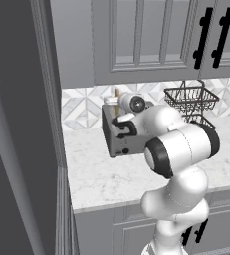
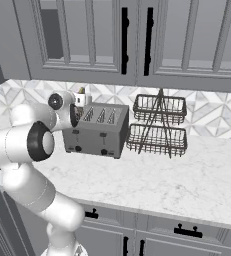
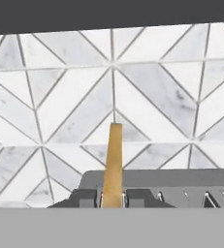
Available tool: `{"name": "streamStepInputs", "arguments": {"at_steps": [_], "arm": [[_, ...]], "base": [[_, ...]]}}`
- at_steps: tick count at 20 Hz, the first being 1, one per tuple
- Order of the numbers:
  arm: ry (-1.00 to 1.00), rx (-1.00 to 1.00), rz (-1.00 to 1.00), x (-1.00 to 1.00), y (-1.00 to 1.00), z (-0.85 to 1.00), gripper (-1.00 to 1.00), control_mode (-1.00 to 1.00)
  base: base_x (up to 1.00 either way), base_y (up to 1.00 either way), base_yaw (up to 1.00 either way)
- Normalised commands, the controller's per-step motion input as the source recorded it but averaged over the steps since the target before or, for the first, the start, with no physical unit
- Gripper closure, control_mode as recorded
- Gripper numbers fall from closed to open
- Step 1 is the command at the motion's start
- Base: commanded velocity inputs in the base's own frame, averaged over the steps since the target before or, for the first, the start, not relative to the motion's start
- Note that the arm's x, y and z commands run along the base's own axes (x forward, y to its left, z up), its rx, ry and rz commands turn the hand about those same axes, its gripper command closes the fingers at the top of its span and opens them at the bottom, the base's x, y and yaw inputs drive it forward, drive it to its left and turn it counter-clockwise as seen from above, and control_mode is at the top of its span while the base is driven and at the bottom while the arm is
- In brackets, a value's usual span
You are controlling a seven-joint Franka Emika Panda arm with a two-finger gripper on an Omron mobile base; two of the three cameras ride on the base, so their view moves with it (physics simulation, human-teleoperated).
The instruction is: Start the toaster. Once the lever pops up, take the bread to the plate on the dining counter.
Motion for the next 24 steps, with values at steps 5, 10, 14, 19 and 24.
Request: {"name": "streamStepInputs", "arguments": {"at_steps": [5,10,14,19,24], "arm": [[-0.08,0.16,-0.07,-0.1,0.0,0.34,1.0,-1.0],[-0.11,0.27,-0.03,-0.32,0.0,0.34,1.0,-1.0],[-0.07,0.29,-0.02,-0.38,-0.03,0.35,1.0,-1.0],[0.05,0.32,-0.02,-0.36,-0.17,0.25,1.0,-1.0],[0.23,0.33,0.0,-0.53,-0.2,0.24,1.0,-1.0]], "base": [[0.0,0.0,0.0],[0.0,0.0,0.0],[0.0,0.0,0.0],[0.0,0.0,0.0],[0.0,0.0,0.0]]}}
